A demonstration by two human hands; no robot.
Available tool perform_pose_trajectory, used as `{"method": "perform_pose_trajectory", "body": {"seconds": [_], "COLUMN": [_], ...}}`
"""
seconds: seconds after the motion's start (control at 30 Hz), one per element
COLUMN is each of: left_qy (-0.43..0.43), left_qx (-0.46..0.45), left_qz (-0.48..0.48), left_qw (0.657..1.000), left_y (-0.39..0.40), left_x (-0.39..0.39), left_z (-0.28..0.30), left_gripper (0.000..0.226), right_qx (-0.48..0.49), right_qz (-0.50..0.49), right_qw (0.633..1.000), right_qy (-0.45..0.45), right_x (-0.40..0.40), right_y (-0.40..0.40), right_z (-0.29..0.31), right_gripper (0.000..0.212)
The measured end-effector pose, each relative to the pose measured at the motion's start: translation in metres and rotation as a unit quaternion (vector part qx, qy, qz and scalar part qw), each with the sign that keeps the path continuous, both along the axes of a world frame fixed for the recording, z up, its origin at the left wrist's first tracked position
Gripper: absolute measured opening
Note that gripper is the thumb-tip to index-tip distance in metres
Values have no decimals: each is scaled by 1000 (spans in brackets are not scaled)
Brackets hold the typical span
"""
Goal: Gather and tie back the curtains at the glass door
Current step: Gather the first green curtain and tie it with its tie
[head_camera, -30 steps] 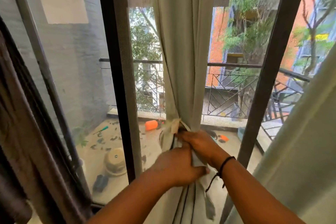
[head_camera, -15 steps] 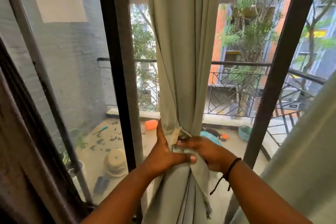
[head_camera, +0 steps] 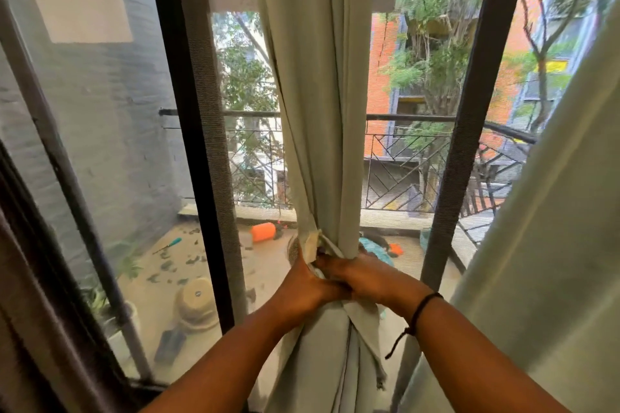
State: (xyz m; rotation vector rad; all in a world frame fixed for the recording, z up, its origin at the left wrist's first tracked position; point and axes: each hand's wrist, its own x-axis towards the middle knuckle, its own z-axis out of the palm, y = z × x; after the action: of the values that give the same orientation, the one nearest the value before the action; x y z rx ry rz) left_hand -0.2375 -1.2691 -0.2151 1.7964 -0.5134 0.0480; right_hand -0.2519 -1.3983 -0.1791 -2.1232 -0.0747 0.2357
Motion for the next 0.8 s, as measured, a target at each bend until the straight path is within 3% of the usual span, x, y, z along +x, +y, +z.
{"method": "perform_pose_trajectory", "body": {"seconds": [0.03,0.1,0.17,0.27,0.33,0.43,0.57,0.63,0.7,0.8], "left_qy": [-7,-26,-35,-22,2,8,-11,-15,2,62], "left_qx": [-8,-30,-36,-24,18,69,72,57,14,-70], "left_qz": [-2,3,24,55,58,55,96,110,105,83], "left_qw": [1000,999,998,998,998,996,993,992,994,992], "left_y": [0,-2,-5,-8,-6,-3,0,4,10,16], "left_x": [1,3,7,11,8,6,12,16,19,15], "left_z": [-3,-4,-7,-10,-12,-15,-16,-17,-18,-15], "left_gripper": [49,44,41,69,91,107,83,71,54,31], "right_qx": [-30,-116,-220,-289,-296,-239,-31,89,112,58], "right_qz": [-45,-130,-156,-126,-108,-68,-42,-11,45,64], "right_qw": [998,984,958,934,933,956,995,996,993,996], "right_qy": [-12,-37,-92,-167,-174,-156,-81,-25,11,-9], "right_x": [-3,-14,-25,-38,-41,-41,-56,-62,-62,-55], "right_y": [-2,-5,-8,-14,-21,-33,-42,-43,-41,-32], "right_z": [-1,2,5,8,8,13,44,58,62,53], "right_gripper": [106,107,89,34,28,26,11,10,18,19]}}
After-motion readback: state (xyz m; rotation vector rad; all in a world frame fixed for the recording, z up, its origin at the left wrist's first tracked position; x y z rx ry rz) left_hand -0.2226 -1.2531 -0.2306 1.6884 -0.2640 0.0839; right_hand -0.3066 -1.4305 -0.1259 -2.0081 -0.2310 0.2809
